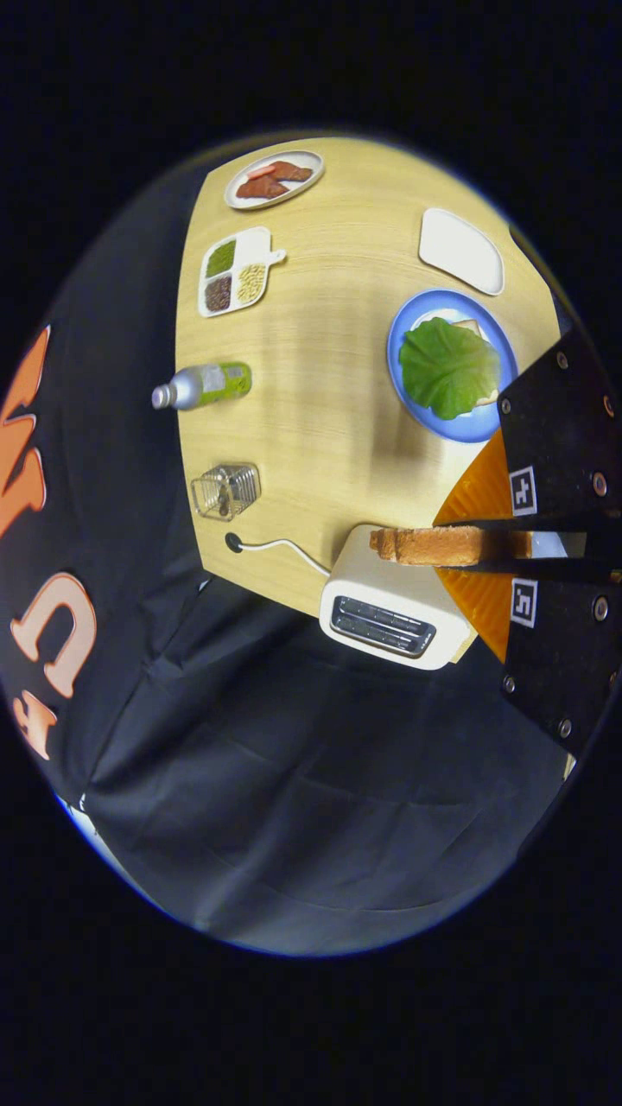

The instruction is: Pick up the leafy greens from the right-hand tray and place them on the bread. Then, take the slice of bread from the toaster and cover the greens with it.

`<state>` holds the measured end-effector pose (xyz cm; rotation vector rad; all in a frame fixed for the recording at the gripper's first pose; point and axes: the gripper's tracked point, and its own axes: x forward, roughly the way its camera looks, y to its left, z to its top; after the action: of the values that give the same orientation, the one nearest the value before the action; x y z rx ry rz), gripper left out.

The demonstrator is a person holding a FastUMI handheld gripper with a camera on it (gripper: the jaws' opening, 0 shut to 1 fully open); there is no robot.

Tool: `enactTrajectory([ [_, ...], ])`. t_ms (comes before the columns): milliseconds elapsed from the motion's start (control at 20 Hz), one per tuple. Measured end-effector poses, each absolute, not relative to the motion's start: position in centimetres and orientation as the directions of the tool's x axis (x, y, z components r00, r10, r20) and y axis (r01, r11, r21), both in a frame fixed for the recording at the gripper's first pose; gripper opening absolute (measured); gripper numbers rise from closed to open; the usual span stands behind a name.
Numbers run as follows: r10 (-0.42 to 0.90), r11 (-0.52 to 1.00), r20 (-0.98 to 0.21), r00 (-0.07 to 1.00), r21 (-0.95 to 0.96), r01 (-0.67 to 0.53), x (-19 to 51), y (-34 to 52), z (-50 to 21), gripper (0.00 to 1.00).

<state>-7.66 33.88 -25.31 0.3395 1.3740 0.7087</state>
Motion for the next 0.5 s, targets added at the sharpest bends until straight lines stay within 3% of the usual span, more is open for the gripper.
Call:
enactTrajectory([
  [500, 0.669, 0.736, -0.742, 0.033, 0.656, -0.165, -9.9, 27.5, -32.0, 0.12],
])
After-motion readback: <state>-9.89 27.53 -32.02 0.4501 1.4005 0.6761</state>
